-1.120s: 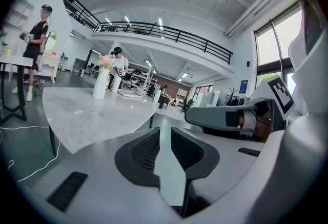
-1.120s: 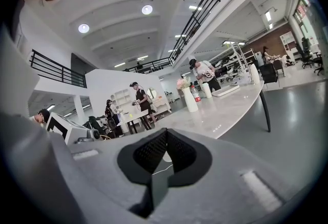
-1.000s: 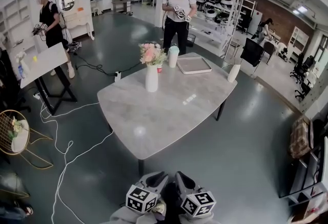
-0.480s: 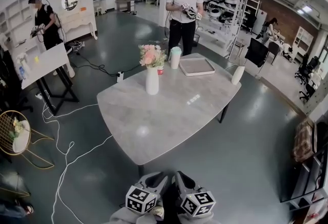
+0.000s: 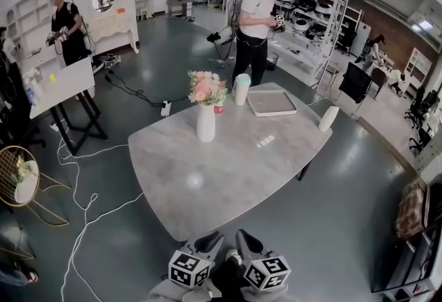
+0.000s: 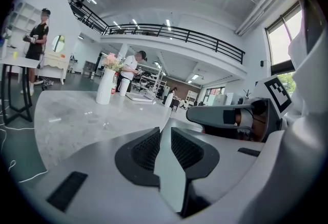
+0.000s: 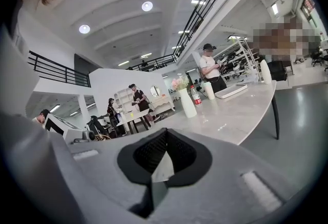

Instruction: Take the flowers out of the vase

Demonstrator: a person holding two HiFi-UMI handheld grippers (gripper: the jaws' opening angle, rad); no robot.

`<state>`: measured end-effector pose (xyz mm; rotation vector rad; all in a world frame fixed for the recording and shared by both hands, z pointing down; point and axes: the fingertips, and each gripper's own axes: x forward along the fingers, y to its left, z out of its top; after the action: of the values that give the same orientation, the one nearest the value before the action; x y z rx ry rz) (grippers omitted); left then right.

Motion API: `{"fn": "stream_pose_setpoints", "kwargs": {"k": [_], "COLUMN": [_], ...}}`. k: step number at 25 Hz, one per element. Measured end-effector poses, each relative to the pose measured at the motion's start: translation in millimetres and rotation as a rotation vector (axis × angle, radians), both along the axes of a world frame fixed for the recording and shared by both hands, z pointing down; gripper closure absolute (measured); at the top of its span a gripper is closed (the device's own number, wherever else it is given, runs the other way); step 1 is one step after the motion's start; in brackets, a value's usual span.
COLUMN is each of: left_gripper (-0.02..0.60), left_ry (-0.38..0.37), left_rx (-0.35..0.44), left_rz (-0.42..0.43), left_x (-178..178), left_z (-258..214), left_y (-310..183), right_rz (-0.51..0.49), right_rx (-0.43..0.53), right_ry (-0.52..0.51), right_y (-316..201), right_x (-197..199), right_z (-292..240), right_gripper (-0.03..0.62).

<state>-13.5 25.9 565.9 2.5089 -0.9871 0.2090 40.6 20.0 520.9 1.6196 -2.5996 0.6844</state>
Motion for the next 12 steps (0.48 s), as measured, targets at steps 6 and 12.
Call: {"fn": "stream_pose_setpoints", "kwargs": {"k": [6, 12], "left_gripper": [0.511, 0.511], "left_ry": [0.008, 0.007], "left_rx": [-0.014, -0.018], "left_rz": [-0.038, -0.071], "left_x": [18.0, 31.8], "left_z": [-0.6, 0.1], "left_y": [-46.1, -86.2], "right_rz": [-0.047, -0.088], "right_rx": [-0.014, -0.02], "right_ry": [0.005, 0.003], "right_y": [-49.3, -90.8], "right_x": [14.6, 26.8], "right_z": [0.0, 1.1], "right_gripper": [0.594, 0.594]}}
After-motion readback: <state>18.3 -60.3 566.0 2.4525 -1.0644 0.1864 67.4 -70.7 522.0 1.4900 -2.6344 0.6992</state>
